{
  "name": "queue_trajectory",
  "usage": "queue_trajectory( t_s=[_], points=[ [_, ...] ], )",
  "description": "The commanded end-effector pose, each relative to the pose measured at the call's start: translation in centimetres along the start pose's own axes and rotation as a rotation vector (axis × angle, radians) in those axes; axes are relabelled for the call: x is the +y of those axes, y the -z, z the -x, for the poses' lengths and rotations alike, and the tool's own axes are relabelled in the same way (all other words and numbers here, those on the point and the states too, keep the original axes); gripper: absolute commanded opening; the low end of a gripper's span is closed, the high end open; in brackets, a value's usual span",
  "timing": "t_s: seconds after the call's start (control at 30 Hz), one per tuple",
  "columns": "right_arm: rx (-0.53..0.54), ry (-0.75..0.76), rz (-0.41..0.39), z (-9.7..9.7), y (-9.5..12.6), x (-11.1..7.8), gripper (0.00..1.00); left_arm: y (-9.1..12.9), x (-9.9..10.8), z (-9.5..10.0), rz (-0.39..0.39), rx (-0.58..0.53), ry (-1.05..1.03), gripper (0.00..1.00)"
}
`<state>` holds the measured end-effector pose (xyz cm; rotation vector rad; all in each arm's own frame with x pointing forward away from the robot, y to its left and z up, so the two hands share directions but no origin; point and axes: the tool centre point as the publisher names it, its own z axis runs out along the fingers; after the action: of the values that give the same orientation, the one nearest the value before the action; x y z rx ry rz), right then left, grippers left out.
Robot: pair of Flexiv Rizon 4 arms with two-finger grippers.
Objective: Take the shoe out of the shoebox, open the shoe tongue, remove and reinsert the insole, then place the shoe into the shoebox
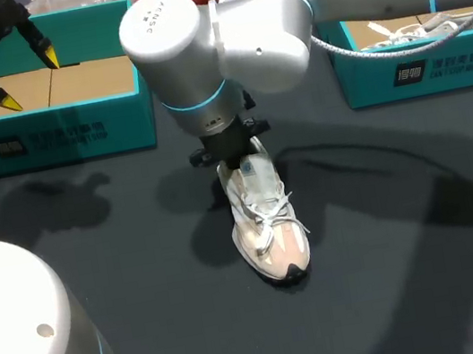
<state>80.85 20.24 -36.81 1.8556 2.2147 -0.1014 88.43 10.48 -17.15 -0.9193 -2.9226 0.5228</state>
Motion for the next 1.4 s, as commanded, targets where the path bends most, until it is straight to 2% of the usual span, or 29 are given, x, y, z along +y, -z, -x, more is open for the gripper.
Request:
queue_trajectory(
  t_s=[0.03,0.13,0.33,0.57,0.7,0.73,0.83,1.07,1.4],
  points=[
    [0.0,0.0,-0.018,1.3,1.0,0.1,0.0,0.0,0.0,0.0,0.003,0.001,-0.001,1.0],
    [0.006,0.002,-0.044,1.8,1.0,0.2,0.0,0.0,0.0,0.0,0.003,0.001,-0.001,1.0],
    [0.041,0.003,-0.085,2.3,0.8,-0.3,0.22,0.0,0.0,0.0,0.003,0.001,-0.001,1.0],
    [0.056,0.03,-0.128,1.7,0.9,-1.1,0.49,0.0,0.0,0.0,0.003,0.001,-0.001,1.0],
    [0.061,0.038,-0.147,1.4,0.8,-1.4,0.71,0.0,0.0,0.0,0.003,0.001,-0.001,1.0],
    [0.062,0.04,-0.148,1.3,0.9,-1.5,0.81,0.0,0.0,0.0,0.003,0.001,-0.001,1.0],
    [0.066,0.048,-0.152,1.0,0.9,-1.7,1.0,0.0,0.0,0.0,0.003,0.001,-0.001,1.0],
    [0.071,0.045,-0.16,0.9,1.3,-1.9,1.0,0.0,0.0,0.0,0.003,0.001,-0.001,1.0],
    [0.053,0.012,-0.138,1.7,3.1,-3.0,1.0,0.0,0.0,0.0,0.003,0.001,-0.001,1.0]
  ],
)
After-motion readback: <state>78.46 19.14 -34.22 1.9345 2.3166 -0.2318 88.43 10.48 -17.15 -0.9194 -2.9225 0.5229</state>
